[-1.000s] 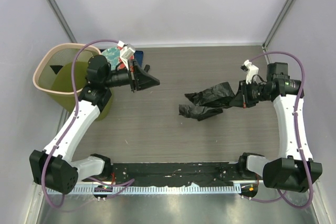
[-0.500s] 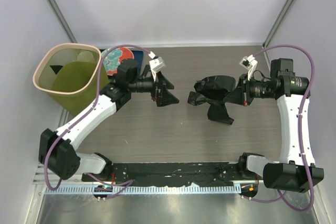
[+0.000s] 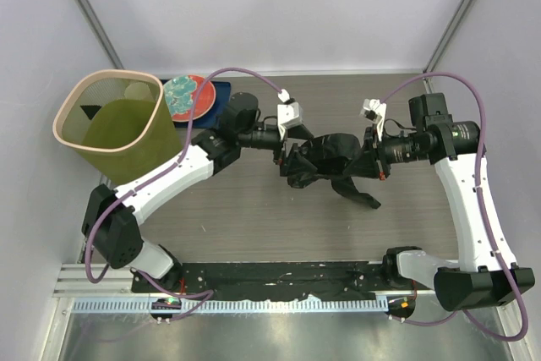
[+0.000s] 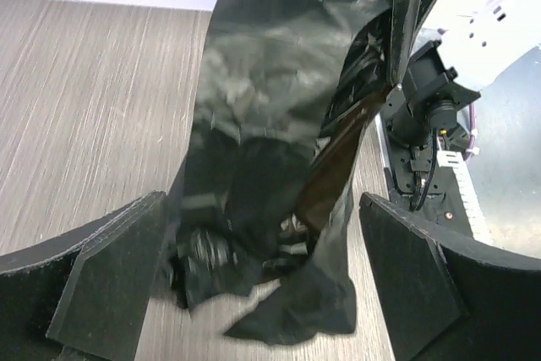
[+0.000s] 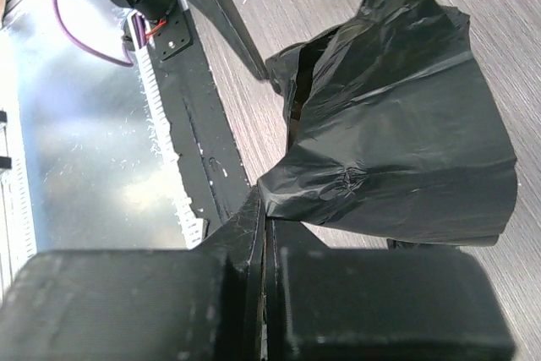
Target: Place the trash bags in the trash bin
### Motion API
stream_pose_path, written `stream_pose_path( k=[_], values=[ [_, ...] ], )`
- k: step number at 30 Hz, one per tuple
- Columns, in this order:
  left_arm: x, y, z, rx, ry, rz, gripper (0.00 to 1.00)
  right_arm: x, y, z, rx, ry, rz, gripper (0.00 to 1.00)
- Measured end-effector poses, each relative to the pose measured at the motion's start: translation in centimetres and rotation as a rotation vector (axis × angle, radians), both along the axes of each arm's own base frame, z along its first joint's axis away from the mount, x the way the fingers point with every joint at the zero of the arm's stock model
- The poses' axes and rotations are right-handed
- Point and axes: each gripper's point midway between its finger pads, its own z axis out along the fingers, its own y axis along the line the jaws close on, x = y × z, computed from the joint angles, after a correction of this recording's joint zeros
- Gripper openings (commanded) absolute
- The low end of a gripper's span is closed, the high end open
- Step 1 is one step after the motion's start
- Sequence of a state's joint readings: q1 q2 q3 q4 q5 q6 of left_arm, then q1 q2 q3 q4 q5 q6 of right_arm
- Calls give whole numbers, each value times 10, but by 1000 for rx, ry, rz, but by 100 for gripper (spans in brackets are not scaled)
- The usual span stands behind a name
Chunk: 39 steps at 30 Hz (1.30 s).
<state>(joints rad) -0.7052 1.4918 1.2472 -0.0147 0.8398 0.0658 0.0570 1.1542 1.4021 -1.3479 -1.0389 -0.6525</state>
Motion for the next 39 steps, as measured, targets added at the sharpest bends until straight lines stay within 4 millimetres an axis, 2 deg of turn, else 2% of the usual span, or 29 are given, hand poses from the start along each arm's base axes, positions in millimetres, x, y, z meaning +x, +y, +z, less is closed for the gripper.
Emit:
stream_pose_path(
  k=[2,3,4,6,7,10,13,16,17,20,21,22,25,31,34,36,39],
  values=[
    [-6,-10,0,-9,-25,-22,98,-4,4,1,-3,-4,24,1],
    [-7,-13,-1,-9,-34,-26,89,-6,7,2,-5,-9,38,1],
    [-8,-17,-4,-7,-41,-27,63,-7,8,3,-7,-14,47,1],
    [-5,-20,-9,9,-54,-16,39,-8,10,5,-15,-26,60,1],
    [-2,-20,-11,16,-54,-6,20,-8,10,5,-20,-33,63,1],
    [10,-11,-11,36,-59,15,5,-5,6,1,-58,-60,60,1],
    [24,10,-1,25,-29,16,0,0,0,-6,-106,-83,40,1],
    [19,25,13,17,0,-35,0,9,-5,-19,-154,-98,18,1],
    [15,26,16,19,4,-50,0,11,-6,-23,-162,-92,12,11],
    [2,29,21,46,26,-86,0,11,-9,-28,-180,-59,-14,54],
    [0,31,21,63,37,-88,0,10,-11,-31,-195,-42,-30,80],
    [-1,32,22,74,44,-87,0,10,-14,-32,-207,-28,-46,88],
    [-3,34,29,98,44,-78,0,16,-17,-27,-221,-20,-102,92],
    [-21,27,16,164,101,-100,0,32,-7,23,-116,-192,-185,93],
    [-23,22,6,198,138,-99,0,29,9,52,-50,-270,-164,93],
    [-20,19,1,216,164,-88,0,28,22,64,-21,-298,-130,93],
    [-16,15,-3,231,193,-73,0,25,45,66,-12,-313,-69,93]
  ],
)
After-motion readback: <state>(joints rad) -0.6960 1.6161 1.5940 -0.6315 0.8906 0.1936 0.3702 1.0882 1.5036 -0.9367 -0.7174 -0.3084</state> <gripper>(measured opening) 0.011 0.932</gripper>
